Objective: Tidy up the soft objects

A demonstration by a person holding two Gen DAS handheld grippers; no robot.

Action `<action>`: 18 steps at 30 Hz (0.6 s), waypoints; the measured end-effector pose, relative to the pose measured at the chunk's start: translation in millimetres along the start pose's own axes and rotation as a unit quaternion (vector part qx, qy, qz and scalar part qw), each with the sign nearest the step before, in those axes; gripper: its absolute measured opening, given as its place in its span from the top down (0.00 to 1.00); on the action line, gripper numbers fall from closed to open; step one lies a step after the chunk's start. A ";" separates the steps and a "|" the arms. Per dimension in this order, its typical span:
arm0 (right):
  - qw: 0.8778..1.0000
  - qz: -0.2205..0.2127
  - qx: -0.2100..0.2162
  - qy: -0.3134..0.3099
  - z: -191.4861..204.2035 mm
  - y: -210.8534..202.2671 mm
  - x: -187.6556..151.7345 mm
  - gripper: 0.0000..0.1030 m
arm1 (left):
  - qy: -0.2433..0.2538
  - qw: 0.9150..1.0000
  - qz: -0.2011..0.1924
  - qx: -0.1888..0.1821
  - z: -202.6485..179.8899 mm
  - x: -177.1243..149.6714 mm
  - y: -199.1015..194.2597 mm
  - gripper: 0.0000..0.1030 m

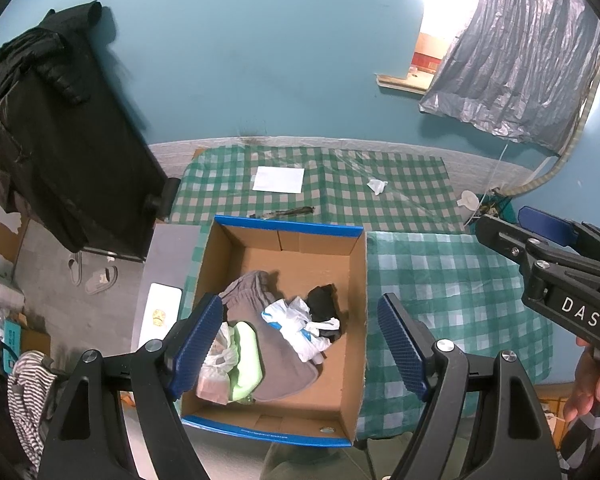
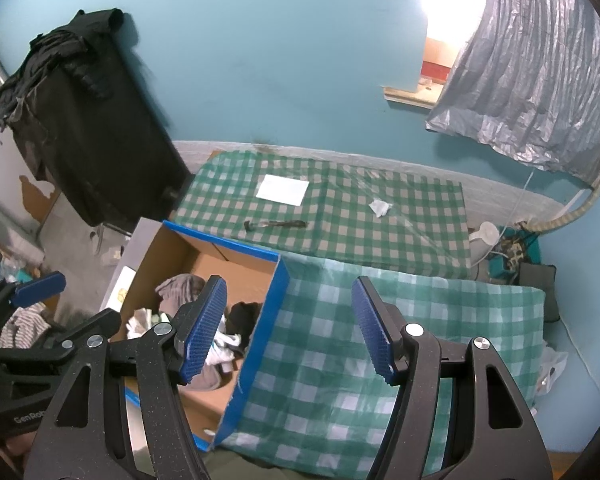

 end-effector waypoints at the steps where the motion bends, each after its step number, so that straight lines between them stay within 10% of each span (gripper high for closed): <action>1: 1.000 0.000 0.000 0.000 0.0 0.2 0.1 0.37 | 0.000 1.000 0.000 0.000 0.0 0.1 -0.1 0.21; 18: 1.000 0.003 0.000 0.000 0.5 3.8 1.5 0.37 | -0.002 1.000 0.006 0.005 -2.4 -2.4 3.8 0.21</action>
Point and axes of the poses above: each gripper's, at about its wrist camera, not at the fingertips, and y roughly the way its jaws point, z to its left, x to its top, the point moved 3 cm from there along y, roughly the way its jaws point, and after that the axes turned 2 degrees about x, right-handed, at the moved point
